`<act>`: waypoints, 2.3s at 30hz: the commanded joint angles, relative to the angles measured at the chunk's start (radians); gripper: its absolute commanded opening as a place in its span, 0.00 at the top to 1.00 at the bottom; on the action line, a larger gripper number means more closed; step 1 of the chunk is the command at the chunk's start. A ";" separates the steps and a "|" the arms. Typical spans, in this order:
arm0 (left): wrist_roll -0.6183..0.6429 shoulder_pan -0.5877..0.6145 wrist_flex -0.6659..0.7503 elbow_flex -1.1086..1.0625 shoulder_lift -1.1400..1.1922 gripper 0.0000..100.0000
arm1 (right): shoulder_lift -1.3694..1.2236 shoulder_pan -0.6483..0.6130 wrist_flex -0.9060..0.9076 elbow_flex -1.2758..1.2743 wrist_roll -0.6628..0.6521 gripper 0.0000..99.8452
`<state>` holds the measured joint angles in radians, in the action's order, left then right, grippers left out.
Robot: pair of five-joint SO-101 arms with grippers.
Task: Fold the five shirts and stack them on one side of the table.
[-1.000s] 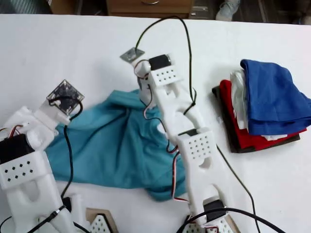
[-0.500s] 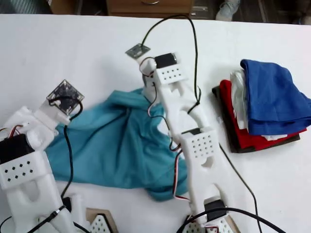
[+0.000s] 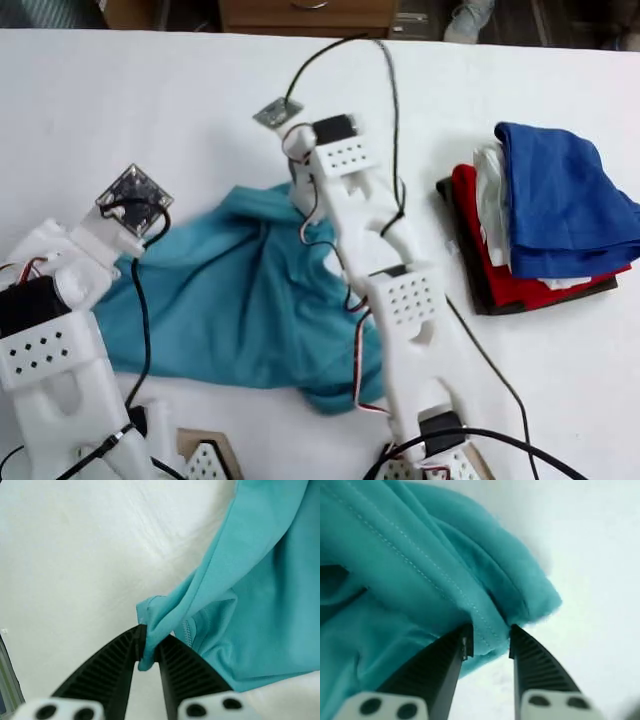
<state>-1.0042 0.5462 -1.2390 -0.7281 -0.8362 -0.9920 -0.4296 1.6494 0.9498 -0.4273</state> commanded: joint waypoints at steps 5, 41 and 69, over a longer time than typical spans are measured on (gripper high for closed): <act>-0.003 0.002 0.014 0.031 -0.015 0.98 | 0.005 -0.019 0.013 0.089 -0.008 0.91; 0.256 -0.218 -0.152 0.412 -0.017 0.98 | 0.725 0.018 0.044 0.198 -0.304 0.98; 0.130 -0.166 -0.158 0.151 -0.015 0.98 | 0.986 -0.133 -0.610 -1.278 -0.324 0.98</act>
<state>-0.8370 0.3191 -1.4661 -0.4964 -0.8378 -0.0238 -0.5616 1.1354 -0.2133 -0.7572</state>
